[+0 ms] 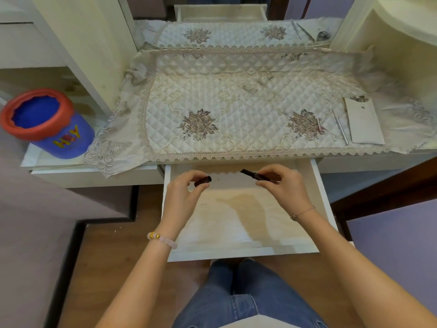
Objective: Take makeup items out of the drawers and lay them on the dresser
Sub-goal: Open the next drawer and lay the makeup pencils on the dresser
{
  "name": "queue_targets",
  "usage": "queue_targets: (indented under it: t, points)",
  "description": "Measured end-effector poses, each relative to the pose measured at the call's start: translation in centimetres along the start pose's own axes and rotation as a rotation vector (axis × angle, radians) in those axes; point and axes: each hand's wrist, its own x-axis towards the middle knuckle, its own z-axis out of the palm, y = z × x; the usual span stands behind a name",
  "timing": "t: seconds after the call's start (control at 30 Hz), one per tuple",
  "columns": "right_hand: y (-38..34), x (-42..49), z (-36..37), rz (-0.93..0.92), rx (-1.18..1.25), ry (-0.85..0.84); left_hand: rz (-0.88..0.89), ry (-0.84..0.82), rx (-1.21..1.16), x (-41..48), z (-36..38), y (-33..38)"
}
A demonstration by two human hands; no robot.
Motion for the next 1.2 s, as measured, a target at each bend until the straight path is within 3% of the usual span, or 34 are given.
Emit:
queue_targets:
  t: [0.53, 0.87, 1.2]
  points:
    - [6.3, 6.4, -5.1, 0.507, 0.697, -0.048, -0.225, -0.077, -0.288, 8.1, 10.8, 5.4]
    - [9.8, 14.0, -7.9, 0.499, 0.576, 0.008, -0.298, -0.015, -0.202, 15.7, 17.8, 6.8]
    - [11.9, 17.4, -8.5, 0.421, 0.052, 0.182, -0.263, -0.014, -0.078, 19.0, 23.8, 9.0]
